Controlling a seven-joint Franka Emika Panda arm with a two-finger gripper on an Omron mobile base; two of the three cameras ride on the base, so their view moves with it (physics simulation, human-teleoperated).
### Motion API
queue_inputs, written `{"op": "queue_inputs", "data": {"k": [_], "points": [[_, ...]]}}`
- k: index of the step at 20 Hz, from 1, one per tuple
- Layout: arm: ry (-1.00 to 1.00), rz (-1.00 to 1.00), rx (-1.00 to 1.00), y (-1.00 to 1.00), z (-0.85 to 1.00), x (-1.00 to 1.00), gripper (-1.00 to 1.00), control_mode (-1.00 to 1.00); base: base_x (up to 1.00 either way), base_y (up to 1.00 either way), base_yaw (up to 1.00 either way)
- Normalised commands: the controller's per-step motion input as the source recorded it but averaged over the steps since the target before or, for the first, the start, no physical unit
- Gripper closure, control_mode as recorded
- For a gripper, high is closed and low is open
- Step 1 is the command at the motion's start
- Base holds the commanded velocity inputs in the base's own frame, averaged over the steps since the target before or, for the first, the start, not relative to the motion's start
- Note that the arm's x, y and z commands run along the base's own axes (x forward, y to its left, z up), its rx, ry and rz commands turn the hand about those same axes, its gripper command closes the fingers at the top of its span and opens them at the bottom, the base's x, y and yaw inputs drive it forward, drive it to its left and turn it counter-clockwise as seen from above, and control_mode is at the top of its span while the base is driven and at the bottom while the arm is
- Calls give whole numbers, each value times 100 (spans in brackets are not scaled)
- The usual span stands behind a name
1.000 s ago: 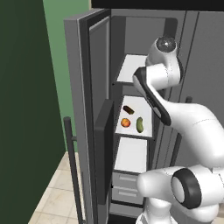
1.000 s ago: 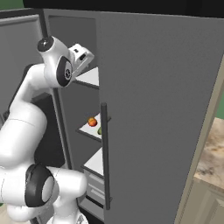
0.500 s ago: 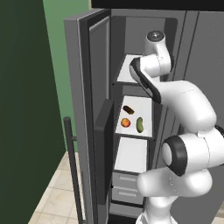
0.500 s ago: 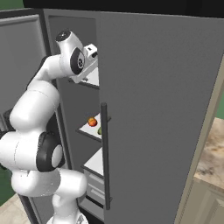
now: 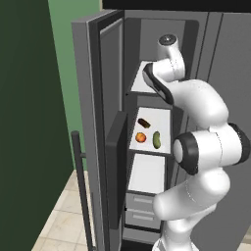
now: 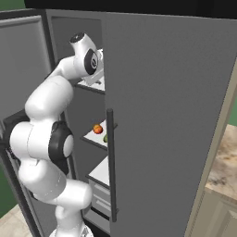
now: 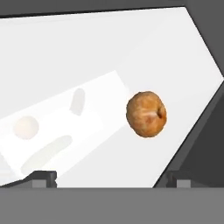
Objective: Take the sweet potato and tangerine from the highest rack and move them to the second highest rack where the cucumber and peach are located, to maximize freezer space. Close the freezer door after rearranging.
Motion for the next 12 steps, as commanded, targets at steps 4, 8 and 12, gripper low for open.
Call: {"op": "queue_inputs", "data": {"k": [4,8,12], "points": [[0,-2,0,-15,-19,54,-100,-100,0,0,0],[0,0,0,-12,-18,53,-100,-100,0,0,0],[0,0,0,-10,-15,51,-100,-100,0,0,0]]}}
